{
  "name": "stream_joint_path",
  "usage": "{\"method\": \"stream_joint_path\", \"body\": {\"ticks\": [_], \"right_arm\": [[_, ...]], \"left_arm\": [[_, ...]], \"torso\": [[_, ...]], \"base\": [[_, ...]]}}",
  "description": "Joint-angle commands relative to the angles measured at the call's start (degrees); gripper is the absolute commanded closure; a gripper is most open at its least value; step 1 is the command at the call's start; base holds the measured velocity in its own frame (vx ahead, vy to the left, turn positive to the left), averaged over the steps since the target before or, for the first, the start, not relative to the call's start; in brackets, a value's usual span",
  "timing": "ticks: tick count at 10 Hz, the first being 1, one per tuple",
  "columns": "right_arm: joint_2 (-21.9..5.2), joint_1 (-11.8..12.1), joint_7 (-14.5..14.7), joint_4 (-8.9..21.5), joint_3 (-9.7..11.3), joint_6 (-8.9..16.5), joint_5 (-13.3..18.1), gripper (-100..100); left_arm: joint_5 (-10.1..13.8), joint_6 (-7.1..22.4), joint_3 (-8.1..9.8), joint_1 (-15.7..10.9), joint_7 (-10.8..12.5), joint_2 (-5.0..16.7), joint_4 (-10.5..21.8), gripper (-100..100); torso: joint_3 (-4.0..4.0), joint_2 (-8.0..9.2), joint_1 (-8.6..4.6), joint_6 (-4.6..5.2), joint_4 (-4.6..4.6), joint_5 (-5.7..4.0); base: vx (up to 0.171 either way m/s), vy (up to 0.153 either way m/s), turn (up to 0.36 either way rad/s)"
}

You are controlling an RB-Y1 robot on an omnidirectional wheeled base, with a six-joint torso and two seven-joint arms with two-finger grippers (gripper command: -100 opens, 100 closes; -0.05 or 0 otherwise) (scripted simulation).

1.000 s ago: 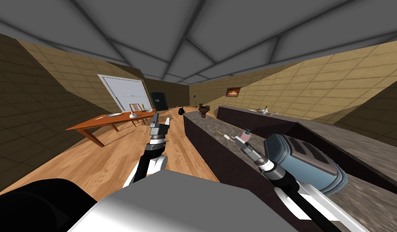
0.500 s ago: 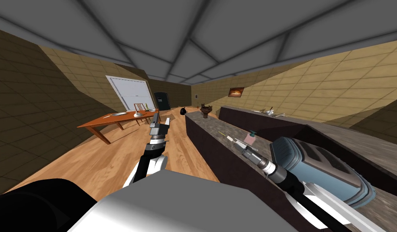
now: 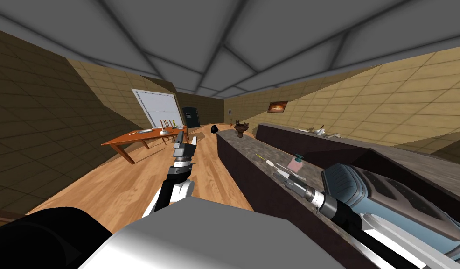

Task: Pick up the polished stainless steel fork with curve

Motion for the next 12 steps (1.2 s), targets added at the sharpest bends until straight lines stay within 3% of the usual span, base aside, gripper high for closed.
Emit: {"method": "stream_joint_path", "body": {"ticks": [1, 2, 9, 10, 12], "right_arm": [[-2.9, 1.2, 0.1, 2.4, 0.6, 0.5, 1.0, -100], [-4.5, 1.2, 0.1, 2.4, 0.6, 0.5, 1.0, -100], [-16.3, 5.4, 1.1, 11.8, 4.0, 1.1, 4.0, -100], [-16.8, 5.4, 1.1, 12.1, 4.0, 1.1, 4.0, -100], [-20.9, 7.9, 1.8, 16.5, 6.2, 1.6, 5.2, -100]], "left_arm": [[0.0, 0.0, 0.0, 0.0, 0.0, 0.0, 0.0, 0], [0.0, 0.0, 0.0, 0.0, 0.0, 0.0, 0.0, 0], [0.0, 0.0, 0.01, 0.0, 0.0, 0.0, 0.0, 0], [0.0, 0.0, 0.0, 0.0, 0.0, 0.0, 0.0, 0], [0.0, 0.0, 0.0, 0.0, 0.0, 0.0, 0.0, 0]], "torso": [[0.0, 0.0, 0.0, 0.0, 0.0, 0.0], [-0.01, -0.02, 0.0, -0.02, 0.0, 0.0], [-0.04, -0.07, -0.12, 0.02, -0.02, -0.04], [-0.06, -0.1, -0.15, -0.02, -0.02, -0.05], [-0.04, -0.06, -0.11, 0.0, -0.01, -0.03]], "base": [[0.038, -0.005, 0.13], [0.035, -0.01, 0.059], [0.046, -0.032, 0.108], [0.041, -0.04, 0.079], [0.07, -0.055, 0.191]]}}
